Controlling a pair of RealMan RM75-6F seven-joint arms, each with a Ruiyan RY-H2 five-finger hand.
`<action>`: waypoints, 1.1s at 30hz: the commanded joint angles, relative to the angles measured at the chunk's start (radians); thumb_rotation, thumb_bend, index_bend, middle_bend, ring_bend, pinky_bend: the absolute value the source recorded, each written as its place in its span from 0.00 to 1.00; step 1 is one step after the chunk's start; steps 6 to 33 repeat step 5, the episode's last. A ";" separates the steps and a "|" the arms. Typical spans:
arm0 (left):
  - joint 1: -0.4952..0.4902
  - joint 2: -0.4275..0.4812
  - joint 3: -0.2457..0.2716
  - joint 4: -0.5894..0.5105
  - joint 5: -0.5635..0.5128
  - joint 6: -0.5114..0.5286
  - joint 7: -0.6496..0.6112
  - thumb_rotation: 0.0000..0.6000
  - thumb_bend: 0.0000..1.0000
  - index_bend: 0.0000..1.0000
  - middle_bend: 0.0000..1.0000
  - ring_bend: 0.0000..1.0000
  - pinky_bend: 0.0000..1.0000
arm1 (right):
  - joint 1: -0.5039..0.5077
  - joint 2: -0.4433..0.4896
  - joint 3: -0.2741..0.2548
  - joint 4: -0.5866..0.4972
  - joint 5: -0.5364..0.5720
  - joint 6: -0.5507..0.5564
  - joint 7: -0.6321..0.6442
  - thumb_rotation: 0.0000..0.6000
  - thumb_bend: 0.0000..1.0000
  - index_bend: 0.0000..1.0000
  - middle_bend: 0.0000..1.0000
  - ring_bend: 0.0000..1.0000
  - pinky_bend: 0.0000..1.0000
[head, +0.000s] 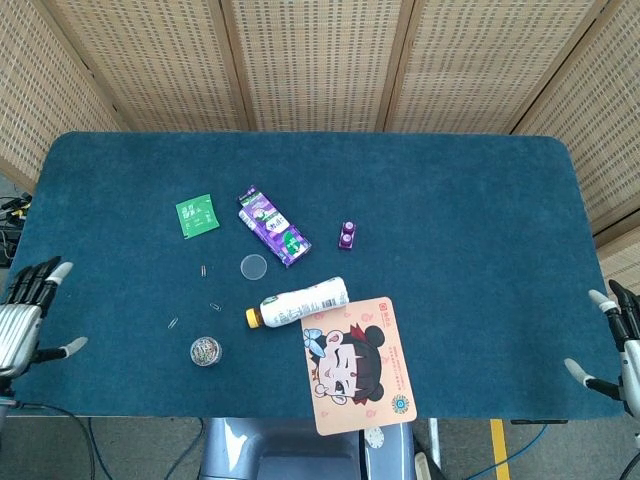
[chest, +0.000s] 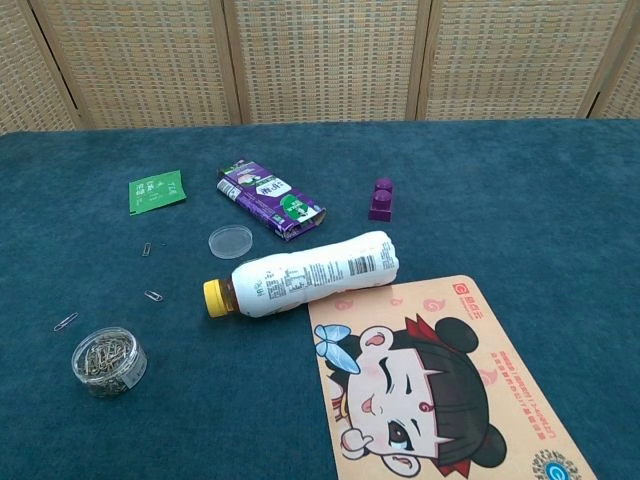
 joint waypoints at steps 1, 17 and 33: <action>0.046 0.021 0.015 -0.015 -0.004 0.037 -0.029 1.00 0.00 0.00 0.00 0.00 0.00 | -0.001 -0.005 0.000 0.001 0.002 0.002 -0.012 1.00 0.00 0.12 0.00 0.00 0.00; 0.046 0.019 0.020 -0.008 0.005 0.000 -0.042 1.00 0.00 0.00 0.00 0.00 0.00 | -0.005 -0.011 -0.002 -0.003 -0.003 0.011 -0.039 1.00 0.00 0.12 0.00 0.00 0.00; 0.046 0.019 0.020 -0.008 0.005 0.000 -0.042 1.00 0.00 0.00 0.00 0.00 0.00 | -0.005 -0.011 -0.002 -0.003 -0.003 0.011 -0.039 1.00 0.00 0.12 0.00 0.00 0.00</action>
